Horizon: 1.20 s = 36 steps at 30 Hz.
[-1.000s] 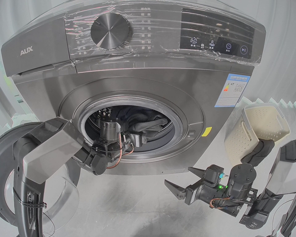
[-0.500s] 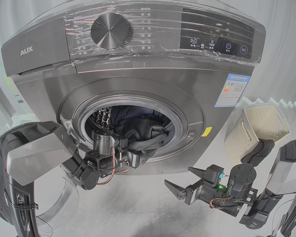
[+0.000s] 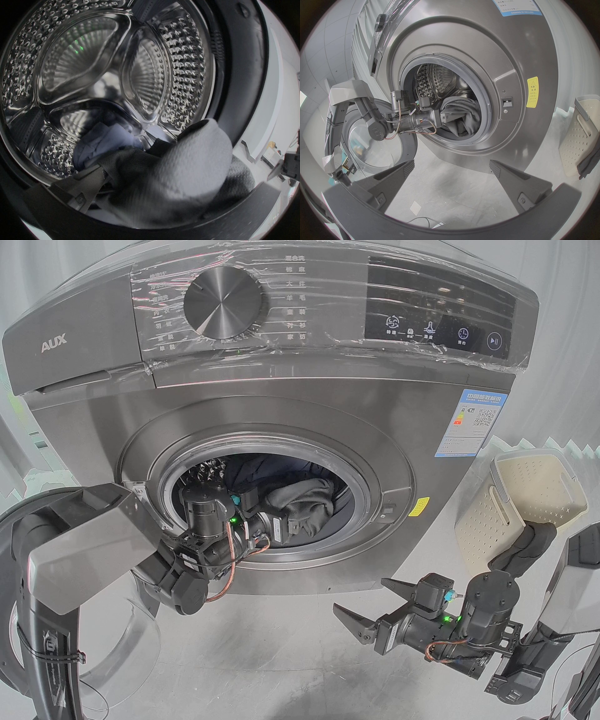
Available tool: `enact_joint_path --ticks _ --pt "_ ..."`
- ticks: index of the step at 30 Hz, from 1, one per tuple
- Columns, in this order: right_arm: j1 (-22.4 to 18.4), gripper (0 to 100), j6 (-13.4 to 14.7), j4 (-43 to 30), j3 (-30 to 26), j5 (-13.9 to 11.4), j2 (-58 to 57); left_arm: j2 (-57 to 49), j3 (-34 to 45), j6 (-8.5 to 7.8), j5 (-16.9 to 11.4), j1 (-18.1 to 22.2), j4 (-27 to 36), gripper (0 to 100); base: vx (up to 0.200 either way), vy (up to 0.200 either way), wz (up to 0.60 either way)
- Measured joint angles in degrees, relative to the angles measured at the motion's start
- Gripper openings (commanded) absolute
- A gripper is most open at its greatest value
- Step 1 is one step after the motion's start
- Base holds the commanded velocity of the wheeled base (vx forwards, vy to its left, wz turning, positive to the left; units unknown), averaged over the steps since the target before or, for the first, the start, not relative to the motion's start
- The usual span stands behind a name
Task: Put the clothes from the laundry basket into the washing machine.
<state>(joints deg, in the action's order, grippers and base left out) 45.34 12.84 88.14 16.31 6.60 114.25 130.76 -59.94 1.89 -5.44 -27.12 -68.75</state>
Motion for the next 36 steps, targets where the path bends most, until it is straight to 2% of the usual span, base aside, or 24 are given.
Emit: enact_joint_path --ticks 2,3,11,25,29,32,33,36 --pt "0.0 100 0.0 0.0 0.0 0.0 0.0 1.0 -1.8 0.32 0.9 0.3 -0.8 100 0.000 0.000 0.00" --pt "0.0 100 0.0 0.0 0.0 0.0 0.0 1.6 -2.7 0.40 1.3 0.3 -1.2 0 0.000 0.000 0.00" --pt "0.0 100 0.0 0.0 0.0 0.0 0.3 6.3 -11.8 0.90 6.1 0.6 -1.1 0 0.000 0.000 0.00" --pt "0.0 100 0.1 0.0 0.0 0.0 0.7 17.5 -44.8 3.72 14.4 2.2 7.4 0 0.000 0.000 0.00" --pt "0.0 100 0.1 0.0 0.0 0.0 0.9 20.6 -49.6 4.10 15.3 2.4 8.4 0 0.000 0.000 0.00" --pt "0.0 100 0.2 0.0 0.0 0.0 1.1 22.3 -49.9 4.29 15.7 2.6 9.1 0 0.000 0.000 0.00" --pt "0.0 100 0.2 0.0 0.0 0.0 1.1 22.7 -49.3 4.35 15.8 2.6 9.4 100 0.000 0.000 0.00" --pt "0.0 100 0.2 0.0 -0.1 0.0 1.3 23.4 -47.8 5.17 15.8 2.6 9.9 100 0.000 0.000 0.00"
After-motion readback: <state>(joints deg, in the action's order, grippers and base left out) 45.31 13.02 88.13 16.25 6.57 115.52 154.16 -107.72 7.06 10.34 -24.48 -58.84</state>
